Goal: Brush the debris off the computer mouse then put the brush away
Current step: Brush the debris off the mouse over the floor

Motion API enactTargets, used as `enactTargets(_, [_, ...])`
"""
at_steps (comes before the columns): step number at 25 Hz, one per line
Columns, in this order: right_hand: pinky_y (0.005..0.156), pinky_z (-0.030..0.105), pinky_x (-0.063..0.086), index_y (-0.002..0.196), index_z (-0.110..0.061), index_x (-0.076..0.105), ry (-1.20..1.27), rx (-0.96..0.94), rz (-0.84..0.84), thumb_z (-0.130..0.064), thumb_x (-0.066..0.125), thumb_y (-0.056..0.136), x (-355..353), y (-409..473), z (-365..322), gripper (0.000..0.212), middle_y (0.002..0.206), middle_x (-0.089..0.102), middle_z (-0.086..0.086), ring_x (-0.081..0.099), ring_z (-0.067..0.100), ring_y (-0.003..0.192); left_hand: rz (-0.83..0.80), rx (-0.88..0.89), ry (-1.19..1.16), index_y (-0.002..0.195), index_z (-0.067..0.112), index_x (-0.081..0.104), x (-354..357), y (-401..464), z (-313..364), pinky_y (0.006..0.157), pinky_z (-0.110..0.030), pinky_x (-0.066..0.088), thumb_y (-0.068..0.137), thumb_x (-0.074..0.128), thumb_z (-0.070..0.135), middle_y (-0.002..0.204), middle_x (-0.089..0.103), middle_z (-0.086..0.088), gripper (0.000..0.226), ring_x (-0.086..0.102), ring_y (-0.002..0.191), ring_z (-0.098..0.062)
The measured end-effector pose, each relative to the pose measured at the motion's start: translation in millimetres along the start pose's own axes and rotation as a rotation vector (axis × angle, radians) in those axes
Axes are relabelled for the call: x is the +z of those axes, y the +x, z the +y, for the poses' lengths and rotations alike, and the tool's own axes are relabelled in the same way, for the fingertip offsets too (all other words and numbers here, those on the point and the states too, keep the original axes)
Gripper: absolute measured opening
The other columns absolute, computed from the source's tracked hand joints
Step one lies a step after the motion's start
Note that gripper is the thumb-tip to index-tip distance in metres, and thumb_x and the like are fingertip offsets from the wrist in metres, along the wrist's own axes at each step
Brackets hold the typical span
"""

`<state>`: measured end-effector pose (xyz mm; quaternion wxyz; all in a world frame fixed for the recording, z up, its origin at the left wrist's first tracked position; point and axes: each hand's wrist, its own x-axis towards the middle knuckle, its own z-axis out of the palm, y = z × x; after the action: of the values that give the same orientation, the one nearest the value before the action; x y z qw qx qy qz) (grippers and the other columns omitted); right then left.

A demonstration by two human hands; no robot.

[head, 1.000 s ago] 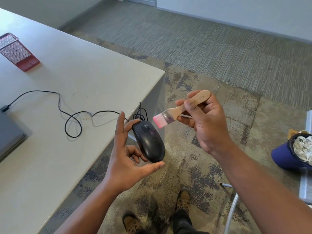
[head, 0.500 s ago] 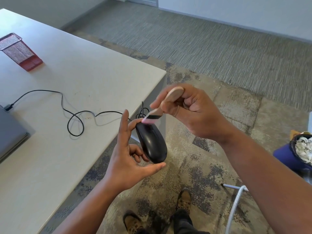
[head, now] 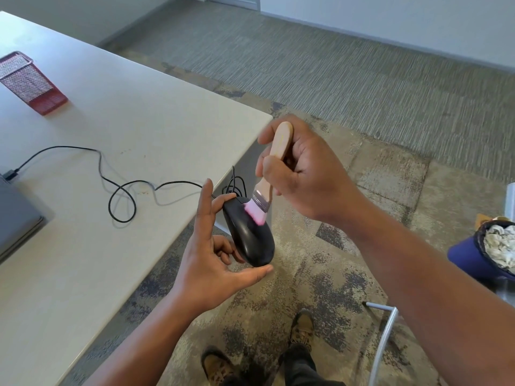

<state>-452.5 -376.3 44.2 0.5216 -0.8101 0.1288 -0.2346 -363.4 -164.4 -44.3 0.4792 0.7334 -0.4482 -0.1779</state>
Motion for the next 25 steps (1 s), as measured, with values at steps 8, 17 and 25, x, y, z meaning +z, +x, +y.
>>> enactTargets(8, [0.061,0.035,0.061,0.11,-0.012,0.052,0.105,0.139,0.033,-0.013,0.067,0.1,-3,14,16,0.017,0.091,0.073,0.014,0.071,0.018,0.064,-0.043,-0.009,-0.006,0.168,0.05,-0.007,-2,-7,-3,0.061,-0.047,0.059,0.06,0.099,0.044,0.162,0.04,0.024,0.152,0.072,0.066,-0.026])
enactTargets(17, [0.057,0.029,0.057,0.101,-0.012,0.057,0.387,0.169,0.011,-0.014,0.071,0.097,-4,4,21,0.015,0.079,0.072,0.01,0.068,0.018,0.063,-0.021,-0.009,-0.038,0.17,0.042,-0.005,-2,-7,-9,0.059,-0.037,0.057,0.061,0.1,0.04,0.166,0.04,0.013,0.152,0.071,0.064,-0.027])
enactTargets(25, [0.055,0.028,0.056,0.104,-0.012,0.056,0.517,0.099,-0.058,-0.012,0.067,0.097,-4,2,20,0.013,0.08,0.073,0.009,0.066,0.018,0.061,-0.038,0.008,-0.047,0.171,0.038,-0.005,-2,-8,-8,0.06,-0.043,0.058,0.061,0.101,0.035,0.166,0.042,0.008,0.153,0.072,0.065,-0.027])
